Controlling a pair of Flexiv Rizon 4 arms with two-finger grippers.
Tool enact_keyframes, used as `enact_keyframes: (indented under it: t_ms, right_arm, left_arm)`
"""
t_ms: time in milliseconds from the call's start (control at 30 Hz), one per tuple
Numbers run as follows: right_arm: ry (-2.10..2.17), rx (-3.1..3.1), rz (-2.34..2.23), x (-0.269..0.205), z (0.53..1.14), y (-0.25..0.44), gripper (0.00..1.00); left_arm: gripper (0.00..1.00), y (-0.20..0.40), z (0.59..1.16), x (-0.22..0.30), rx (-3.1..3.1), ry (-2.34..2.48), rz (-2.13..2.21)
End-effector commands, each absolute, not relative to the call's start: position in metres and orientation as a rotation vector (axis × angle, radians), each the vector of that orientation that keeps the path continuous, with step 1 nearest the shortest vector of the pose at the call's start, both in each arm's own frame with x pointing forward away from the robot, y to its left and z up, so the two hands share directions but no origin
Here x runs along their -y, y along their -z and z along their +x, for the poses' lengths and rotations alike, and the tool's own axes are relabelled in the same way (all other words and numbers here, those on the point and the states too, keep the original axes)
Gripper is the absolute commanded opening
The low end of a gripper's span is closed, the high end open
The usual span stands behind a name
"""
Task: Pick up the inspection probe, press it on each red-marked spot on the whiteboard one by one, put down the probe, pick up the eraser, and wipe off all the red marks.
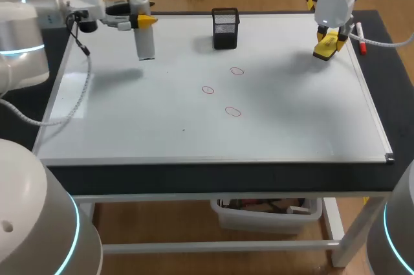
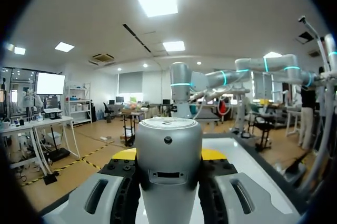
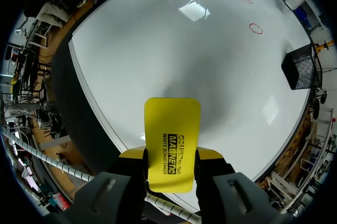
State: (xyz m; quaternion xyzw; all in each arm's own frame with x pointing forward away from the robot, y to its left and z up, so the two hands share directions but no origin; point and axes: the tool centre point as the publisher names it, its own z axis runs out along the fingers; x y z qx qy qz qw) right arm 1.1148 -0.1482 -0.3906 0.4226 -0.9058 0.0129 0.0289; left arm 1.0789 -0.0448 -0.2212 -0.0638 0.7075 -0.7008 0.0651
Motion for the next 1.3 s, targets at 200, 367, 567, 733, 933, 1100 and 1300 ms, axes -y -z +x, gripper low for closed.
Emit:
enact_keyframes:
  t_ms: [200, 367, 567, 733, 933, 1100, 1300]
  right_arm:
    - [-0.043, 2.790, 1.305, 0.149, 1.115, 0.389, 0.00]
    - [-0.043, 2.790, 1.305, 0.149, 1.115, 0.389, 0.00]
    - [-0.043, 2.790, 1.305, 0.149, 1.115, 0.389, 0.00]
    - [-0.043, 2.790, 1.305, 0.149, 1.115, 0.389, 0.00]
    - [-0.071, 2.761, 1.330, 0.142, 1.113, 0.390, 0.00]
    - [-0.089, 2.691, 1.442, 0.102, 1.101, 0.399, 0.00]
    - [-0.063, 2.631, 1.565, 0.049, 1.080, 0.407, 0.00]
  left_arm:
    - [0.00, 0.218, 1.073, 0.011, -2.055, 2.032, -0.360]
    - [0.00, 0.218, 1.074, -0.007, -2.025, 2.013, -0.406]
    - [0.00, 0.217, 1.074, -0.026, -1.994, 1.992, -0.472]
    - [0.00, 0.217, 1.074, -0.026, -1.994, 1.992, -0.472]
    - [0.00, 0.217, 1.074, -0.026, -1.994, 1.992, -0.472]
    - [0.00, 0.217, 1.074, -0.026, -1.994, 1.992, -0.472]
    - [0.00, 0.217, 1.074, -0.026, -1.994, 1.992, -0.472]
